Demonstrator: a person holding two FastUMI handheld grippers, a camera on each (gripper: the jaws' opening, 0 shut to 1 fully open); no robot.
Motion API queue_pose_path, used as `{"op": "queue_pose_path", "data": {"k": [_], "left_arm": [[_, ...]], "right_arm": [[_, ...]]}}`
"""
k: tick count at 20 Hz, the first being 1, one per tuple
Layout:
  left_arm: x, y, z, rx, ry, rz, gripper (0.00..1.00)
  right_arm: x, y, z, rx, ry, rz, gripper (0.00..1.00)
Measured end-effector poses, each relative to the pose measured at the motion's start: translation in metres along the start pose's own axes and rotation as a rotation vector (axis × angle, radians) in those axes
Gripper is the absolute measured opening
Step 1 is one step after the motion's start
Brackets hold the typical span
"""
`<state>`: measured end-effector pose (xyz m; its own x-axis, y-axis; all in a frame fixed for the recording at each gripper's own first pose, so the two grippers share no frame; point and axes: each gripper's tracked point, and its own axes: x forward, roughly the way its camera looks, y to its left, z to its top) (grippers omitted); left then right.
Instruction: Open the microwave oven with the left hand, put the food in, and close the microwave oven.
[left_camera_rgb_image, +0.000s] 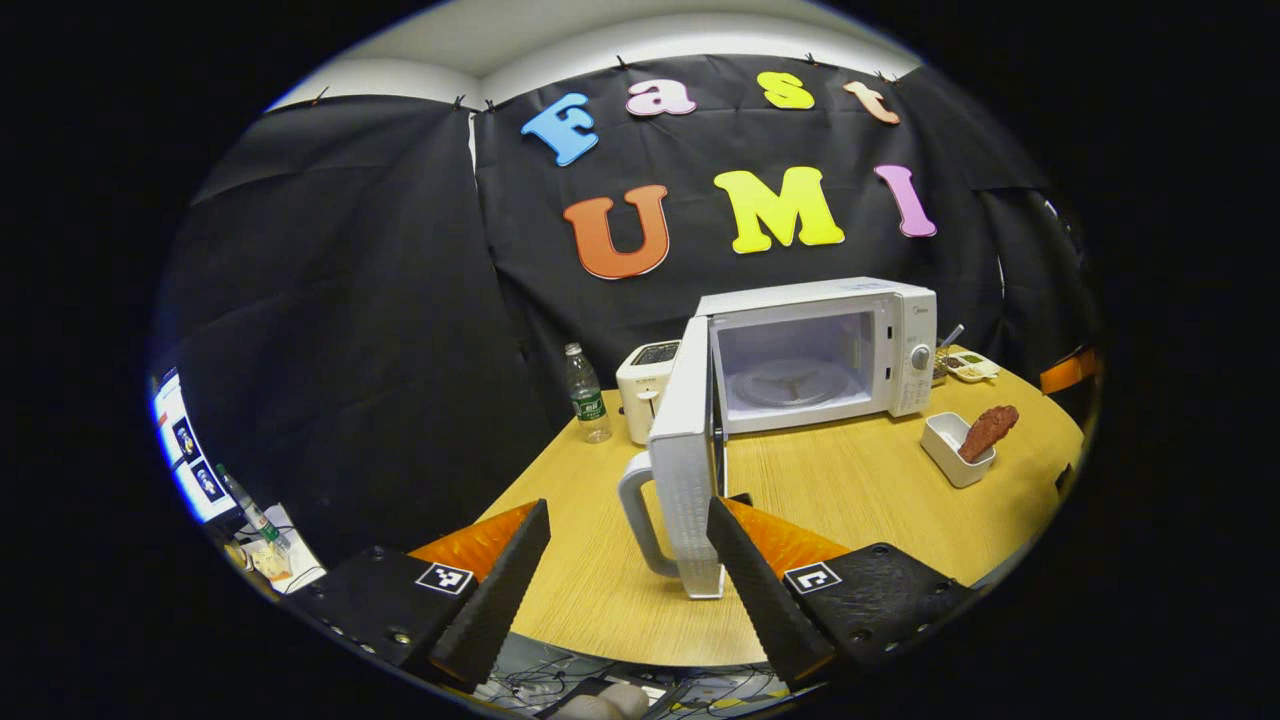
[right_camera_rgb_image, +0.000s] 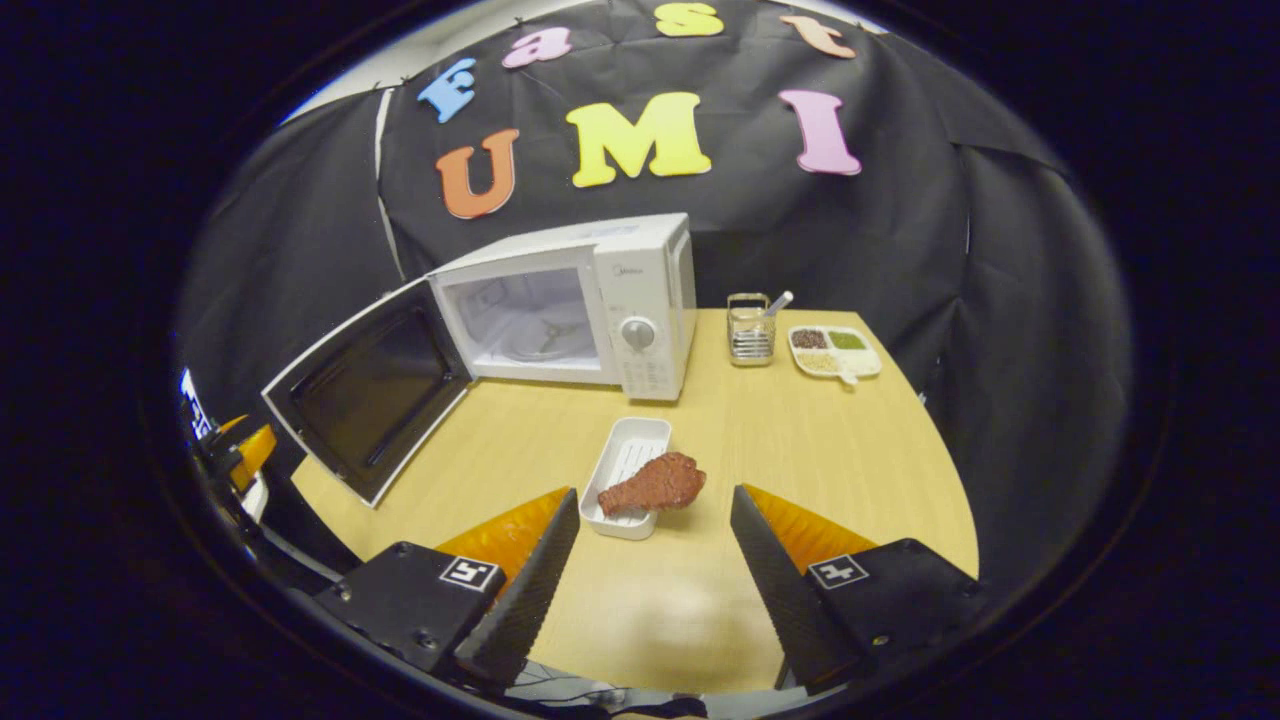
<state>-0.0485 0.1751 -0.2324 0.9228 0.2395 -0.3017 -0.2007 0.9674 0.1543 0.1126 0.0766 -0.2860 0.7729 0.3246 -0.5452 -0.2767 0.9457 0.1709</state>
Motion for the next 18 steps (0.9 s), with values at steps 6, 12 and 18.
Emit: {"op": "queue_pose_path", "data": {"k": [6,12,18], "left_arm": [[-0.004,-0.029,0.045,-0.038,-0.011,0.059,0.97],[-0.007,-0.051,0.071,-0.036,0.015,0.160,0.97],[-0.016,-0.070,0.088,-0.023,0.021,0.204,0.97]], "right_arm": [[0.069,-0.009,-0.016,0.228,0.190,0.208,0.77],[0.090,-0.005,-0.021,0.325,0.314,0.339,0.37],[0.089,-0.005,-0.011,0.382,0.346,0.417,0.14]]}}
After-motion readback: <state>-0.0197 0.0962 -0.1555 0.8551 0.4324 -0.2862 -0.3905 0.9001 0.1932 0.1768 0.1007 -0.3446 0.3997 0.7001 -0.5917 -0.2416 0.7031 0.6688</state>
